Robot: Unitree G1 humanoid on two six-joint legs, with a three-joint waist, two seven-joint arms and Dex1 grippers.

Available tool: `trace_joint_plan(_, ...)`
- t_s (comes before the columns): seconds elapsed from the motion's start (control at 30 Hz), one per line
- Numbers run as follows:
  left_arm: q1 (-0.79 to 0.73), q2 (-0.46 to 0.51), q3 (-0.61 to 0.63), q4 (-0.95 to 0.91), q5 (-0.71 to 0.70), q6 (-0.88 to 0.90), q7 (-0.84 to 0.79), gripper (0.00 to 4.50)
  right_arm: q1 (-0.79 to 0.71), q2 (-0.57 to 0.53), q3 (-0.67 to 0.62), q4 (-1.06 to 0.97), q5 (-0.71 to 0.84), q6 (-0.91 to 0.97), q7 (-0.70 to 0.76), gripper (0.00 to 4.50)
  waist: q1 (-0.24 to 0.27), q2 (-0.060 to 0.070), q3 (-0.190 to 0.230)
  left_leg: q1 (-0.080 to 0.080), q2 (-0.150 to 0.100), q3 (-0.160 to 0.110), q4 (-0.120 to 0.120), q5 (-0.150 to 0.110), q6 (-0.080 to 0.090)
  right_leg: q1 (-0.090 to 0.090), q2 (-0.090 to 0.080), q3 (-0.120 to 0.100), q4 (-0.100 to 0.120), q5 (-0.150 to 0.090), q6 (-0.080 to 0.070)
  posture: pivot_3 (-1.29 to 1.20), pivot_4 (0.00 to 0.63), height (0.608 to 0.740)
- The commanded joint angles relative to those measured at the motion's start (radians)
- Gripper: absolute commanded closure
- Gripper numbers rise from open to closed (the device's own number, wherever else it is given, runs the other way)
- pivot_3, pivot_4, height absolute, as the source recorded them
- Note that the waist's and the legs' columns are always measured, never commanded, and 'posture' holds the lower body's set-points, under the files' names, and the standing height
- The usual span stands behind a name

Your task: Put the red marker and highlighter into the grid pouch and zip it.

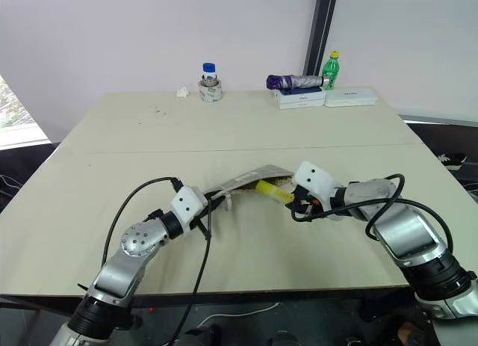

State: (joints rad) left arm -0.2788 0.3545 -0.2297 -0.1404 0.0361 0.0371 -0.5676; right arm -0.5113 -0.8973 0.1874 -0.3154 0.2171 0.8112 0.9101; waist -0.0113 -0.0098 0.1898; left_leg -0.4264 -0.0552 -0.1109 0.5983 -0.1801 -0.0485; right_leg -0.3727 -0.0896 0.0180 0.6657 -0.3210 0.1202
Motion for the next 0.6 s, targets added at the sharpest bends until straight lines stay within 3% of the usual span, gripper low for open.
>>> trace_joint_plan(0.03, -0.009, 0.035, -0.055, -0.024, 0.047, -0.094, -0.047, 4.50, -0.023, -0.024, 0.033, -0.051, -0.018, -0.015, 0.033, 3.65, 0.000, 0.000, 0.000, 0.000, 0.000, 0.000, 0.000, 0.000, 0.000, 0.000, 0.000, 0.000, 0.000, 0.000, 0.000, 0.00, 0.150, 0.740)
trace_joint_plan(0.43, 0.013, 0.056, -0.094, -0.033, 0.054, -0.136, -0.103, 4.50, -0.070, 0.031, 0.094, -0.037, -0.045, -0.020, 0.043, 3.65, 0.000, 0.000, 0.000, 0.000, 0.001, 0.000, 0.000, 0.000, 0.000, 0.000, 0.000, 0.000, 0.000, 0.000, 0.000, 0.00, 0.150, 0.740)
trace_joint_plan(0.6, 0.021, 0.035, -0.062, -0.037, 0.029, -0.085, -0.081, 4.50, -0.078, 0.025, 0.035, -0.031, -0.024, -0.021, 0.039, 1.14, 0.000, 0.000, 0.000, 0.000, 0.001, 0.000, 0.000, 0.000, 0.000, 0.000, 0.000, 0.000, 0.000, 0.000, 0.000, 0.00, 0.150, 0.740)
